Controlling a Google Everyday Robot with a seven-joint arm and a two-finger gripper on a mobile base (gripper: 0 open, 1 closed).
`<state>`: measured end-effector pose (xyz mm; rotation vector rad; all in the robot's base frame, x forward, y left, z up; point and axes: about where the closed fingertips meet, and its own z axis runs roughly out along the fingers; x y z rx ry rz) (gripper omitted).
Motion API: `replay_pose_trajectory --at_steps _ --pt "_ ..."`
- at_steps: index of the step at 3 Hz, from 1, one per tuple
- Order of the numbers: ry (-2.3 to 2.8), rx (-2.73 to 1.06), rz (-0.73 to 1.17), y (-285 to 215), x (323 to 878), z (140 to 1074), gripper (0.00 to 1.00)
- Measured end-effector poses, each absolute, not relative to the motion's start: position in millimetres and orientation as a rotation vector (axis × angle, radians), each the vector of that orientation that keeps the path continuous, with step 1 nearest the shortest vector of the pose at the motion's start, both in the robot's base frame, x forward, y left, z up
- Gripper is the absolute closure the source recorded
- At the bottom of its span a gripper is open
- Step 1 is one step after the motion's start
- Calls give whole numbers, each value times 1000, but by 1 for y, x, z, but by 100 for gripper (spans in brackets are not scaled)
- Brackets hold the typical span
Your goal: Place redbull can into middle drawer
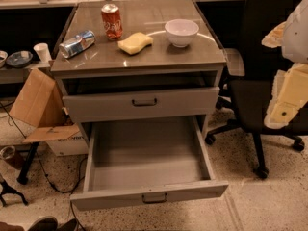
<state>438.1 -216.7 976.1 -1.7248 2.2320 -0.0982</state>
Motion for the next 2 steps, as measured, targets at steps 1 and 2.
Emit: replay_pose_trajectory --at_steps 1,2 --pt "2232 -1725 -98 -217 438 976 0" --pt "2209 -1716 -113 -216 437 982 0"
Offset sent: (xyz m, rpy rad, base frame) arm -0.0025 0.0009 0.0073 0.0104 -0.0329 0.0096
